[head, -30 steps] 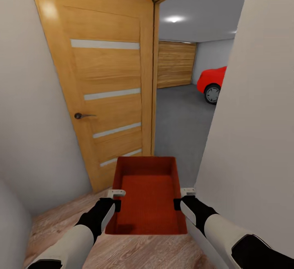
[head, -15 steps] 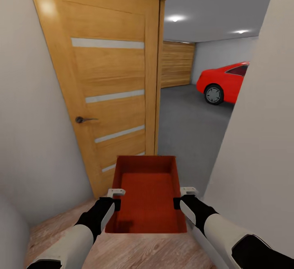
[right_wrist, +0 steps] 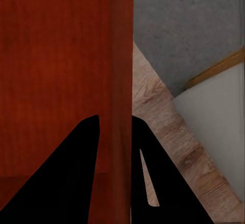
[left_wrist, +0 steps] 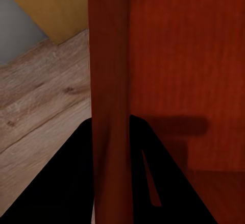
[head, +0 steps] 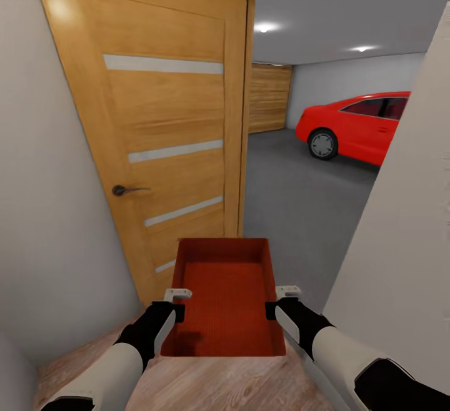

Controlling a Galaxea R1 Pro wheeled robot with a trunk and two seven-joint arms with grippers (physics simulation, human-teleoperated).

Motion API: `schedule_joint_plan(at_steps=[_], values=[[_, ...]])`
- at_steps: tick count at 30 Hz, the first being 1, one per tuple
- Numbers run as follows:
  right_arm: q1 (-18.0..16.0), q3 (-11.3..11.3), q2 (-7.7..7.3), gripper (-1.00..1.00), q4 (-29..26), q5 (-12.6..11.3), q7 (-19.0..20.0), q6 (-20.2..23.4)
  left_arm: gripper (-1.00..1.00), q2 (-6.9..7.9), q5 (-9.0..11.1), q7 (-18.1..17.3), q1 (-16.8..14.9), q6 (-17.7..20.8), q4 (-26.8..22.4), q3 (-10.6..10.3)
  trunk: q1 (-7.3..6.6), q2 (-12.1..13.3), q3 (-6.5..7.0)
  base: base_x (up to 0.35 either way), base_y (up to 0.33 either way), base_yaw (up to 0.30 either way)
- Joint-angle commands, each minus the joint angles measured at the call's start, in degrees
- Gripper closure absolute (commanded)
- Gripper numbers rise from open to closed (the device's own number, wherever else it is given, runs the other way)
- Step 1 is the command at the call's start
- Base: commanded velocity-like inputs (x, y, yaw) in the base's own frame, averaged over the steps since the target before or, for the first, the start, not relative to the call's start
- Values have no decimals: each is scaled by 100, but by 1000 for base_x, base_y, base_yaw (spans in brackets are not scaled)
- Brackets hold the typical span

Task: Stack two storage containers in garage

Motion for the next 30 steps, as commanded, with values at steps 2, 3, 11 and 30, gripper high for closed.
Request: schedule_joint_plan(at_steps=[2, 3, 11, 30], values=[[-11, 215, -2, 100, -36, -106, 19, 2, 100, 31, -92, 52, 0, 345, 256, -62, 4, -14, -13, 17, 14, -235], [-11, 215, -2, 100, -36, -106, 19, 2, 100, 31, -92, 53, 0, 342, 256, -62, 4, -14, -13, 10, 8, -238], [-11, 215, -5, 100, -36, -106, 19, 2, 100, 31, -92, 55, 0, 336, 255, -62, 4, -14, -13, 2, 1, -241], [-11, 215, -9, 100, -36, -106, 19, 2, 100, 31, -96, 63, 0, 329, 255, -70, 4, -14, -13, 0, 0, -71]])
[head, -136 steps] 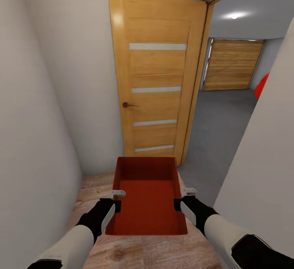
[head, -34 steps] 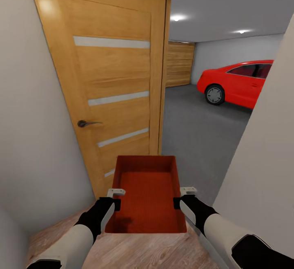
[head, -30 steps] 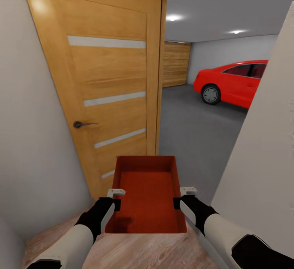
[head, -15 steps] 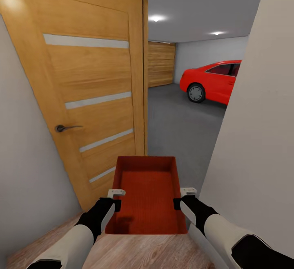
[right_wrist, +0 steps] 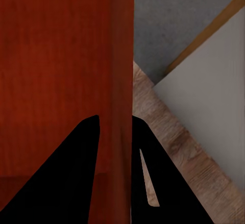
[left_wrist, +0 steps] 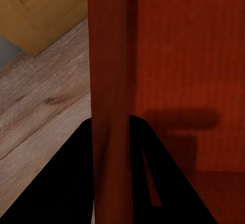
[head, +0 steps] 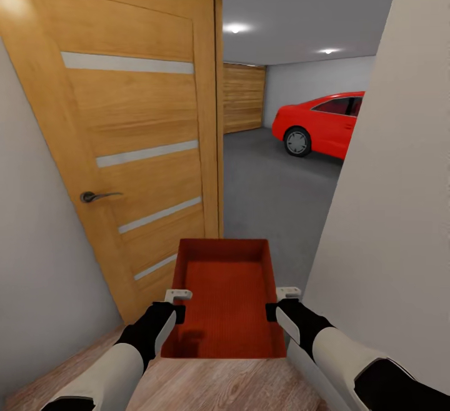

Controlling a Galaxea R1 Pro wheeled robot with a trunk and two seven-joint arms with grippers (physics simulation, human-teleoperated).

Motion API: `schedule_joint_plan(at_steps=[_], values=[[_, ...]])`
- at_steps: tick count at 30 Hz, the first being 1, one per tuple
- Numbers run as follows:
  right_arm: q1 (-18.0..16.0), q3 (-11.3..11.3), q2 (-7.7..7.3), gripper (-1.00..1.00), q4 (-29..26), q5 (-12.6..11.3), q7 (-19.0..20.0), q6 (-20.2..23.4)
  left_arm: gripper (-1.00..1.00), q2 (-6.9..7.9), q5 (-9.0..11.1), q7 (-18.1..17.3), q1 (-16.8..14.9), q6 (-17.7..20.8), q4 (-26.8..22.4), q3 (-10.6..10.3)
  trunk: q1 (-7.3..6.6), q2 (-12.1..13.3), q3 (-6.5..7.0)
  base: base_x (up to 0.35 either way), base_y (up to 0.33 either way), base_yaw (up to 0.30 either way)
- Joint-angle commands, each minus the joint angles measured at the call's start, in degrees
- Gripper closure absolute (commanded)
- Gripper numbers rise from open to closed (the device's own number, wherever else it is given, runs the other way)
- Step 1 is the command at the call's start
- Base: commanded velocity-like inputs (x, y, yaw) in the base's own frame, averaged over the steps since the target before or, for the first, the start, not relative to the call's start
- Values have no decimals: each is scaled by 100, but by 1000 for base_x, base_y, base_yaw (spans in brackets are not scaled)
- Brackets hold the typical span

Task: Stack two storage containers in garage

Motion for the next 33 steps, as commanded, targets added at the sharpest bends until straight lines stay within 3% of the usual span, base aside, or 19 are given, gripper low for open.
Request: schedule_joint_plan(at_steps=[1, 18, 33], values=[[-9, 227, -6, 100, -120, -115, -44, 11, 100, 51, -79, 45, -1, 300, 222, -76, 4, -14, -13, 0, 0, -10], [-9, 227, -8, 100, -120, -115, -44, 11, 100, 51, -82, 45, -1, 315, 222, -67, 4, -14, -13, 4, 3, -1], [-9, 227, -13, 100, -120, -115, -44, 11, 100, 51, -82, 45, -1, 325, 222, -71, 4, -14, -13, 151, 187, 0]])
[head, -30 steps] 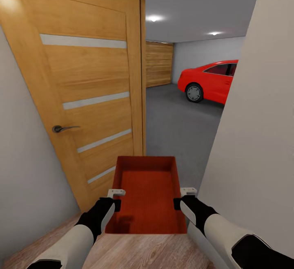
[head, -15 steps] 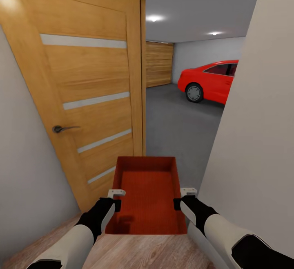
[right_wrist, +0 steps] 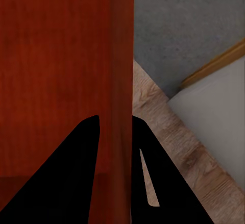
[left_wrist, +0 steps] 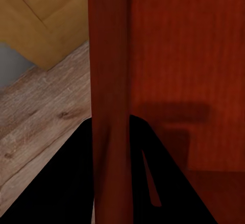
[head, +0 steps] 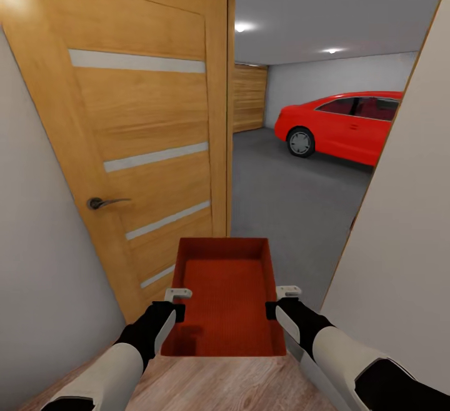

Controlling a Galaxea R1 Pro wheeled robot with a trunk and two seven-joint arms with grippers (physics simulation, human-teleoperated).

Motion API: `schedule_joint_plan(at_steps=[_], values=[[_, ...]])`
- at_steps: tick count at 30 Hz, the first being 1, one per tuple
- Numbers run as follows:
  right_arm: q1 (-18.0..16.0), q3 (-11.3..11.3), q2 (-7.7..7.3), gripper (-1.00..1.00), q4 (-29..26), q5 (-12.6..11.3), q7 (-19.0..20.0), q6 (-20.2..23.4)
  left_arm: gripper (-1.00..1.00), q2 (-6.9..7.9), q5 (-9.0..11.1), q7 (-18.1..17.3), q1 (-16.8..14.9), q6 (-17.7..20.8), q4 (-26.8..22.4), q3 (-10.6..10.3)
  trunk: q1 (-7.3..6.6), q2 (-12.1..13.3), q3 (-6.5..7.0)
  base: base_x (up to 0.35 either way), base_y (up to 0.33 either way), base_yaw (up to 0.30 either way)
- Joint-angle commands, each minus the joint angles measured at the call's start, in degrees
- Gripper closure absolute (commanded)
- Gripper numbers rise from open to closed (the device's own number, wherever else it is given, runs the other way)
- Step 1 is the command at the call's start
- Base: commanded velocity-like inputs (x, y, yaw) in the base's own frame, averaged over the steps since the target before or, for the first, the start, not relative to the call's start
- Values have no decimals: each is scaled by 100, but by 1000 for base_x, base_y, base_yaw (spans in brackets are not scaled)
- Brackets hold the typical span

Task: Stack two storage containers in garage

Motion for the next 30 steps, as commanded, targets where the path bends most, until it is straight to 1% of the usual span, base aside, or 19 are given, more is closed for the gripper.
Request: schedule_joint_plan(at_steps=[1, 11, 30], values=[[-9, 226, -5, 100, -39, -117, -10, 4, 100, 45, -84, 46, -1, 328, 278, -68, 4, -14, -13, 18, 19, 0], [-10, 226, 8, 100, -39, -110, -10, 9, 100, 45, -84, 47, -1, 323, 278, -72, 4, -14, -13, 3, 3, -24], [-9, 226, 11, 100, -39, -109, -10, 11, 100, 45, -85, 55, -1, 315, 278, -80, 4, -14, -13, 0, 0, -228]])
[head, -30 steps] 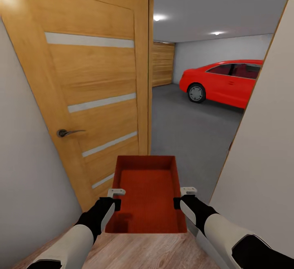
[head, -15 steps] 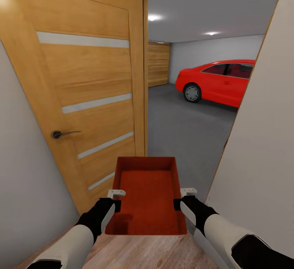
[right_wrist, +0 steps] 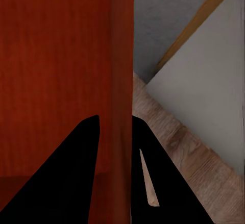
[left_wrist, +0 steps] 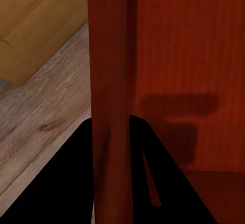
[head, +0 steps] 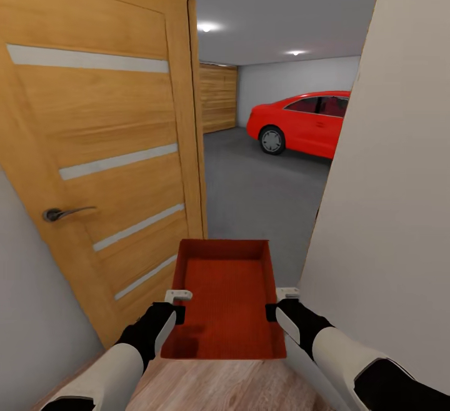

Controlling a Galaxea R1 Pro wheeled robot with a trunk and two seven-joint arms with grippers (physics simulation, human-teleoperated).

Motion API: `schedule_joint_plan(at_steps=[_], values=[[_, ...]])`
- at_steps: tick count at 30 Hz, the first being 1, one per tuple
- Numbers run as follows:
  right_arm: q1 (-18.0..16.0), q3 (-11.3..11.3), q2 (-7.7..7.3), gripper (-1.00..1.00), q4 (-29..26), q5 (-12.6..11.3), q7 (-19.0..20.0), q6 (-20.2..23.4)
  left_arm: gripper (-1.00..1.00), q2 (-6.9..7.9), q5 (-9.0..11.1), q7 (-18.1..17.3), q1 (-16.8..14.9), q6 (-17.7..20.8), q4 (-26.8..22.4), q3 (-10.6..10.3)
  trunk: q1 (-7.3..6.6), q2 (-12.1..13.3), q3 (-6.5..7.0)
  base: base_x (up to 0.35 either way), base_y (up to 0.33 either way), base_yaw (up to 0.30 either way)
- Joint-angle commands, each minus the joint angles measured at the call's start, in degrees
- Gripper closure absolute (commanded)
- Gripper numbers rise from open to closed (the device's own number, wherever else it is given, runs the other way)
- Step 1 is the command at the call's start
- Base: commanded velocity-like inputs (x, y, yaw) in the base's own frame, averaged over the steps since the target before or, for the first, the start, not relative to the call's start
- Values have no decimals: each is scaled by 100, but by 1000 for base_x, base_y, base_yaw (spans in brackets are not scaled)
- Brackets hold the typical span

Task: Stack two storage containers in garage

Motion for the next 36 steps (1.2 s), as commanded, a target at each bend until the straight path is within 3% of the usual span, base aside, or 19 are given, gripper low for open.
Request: schedule_joint_plan(at_steps=[1, 10, 27, 36], values=[[-9, 239, -4, 100, -127, -125, -42, 10, 100, 45, -108, 48, 0, 305, 211, -69, 4, -14, -13, 0, 0, -150], [-9, 239, -4, 100, -127, -125, -42, 11, 100, 45, -108, 42, 0, 319, 211, -69, 4, -14, -13, 19, 21, -25], [-9, 239, -8, 100, -127, -124, -42, 4, 100, 45, -107, 33, 0, 333, 211, -77, 4, -14, -13, 186, 236, -2], [-9, 239, -4, 100, -127, -123, -42, 11, 100, 45, -108, 40, 0, 323, 211, -78, 4, -14, -13, 15, 13, -218]])
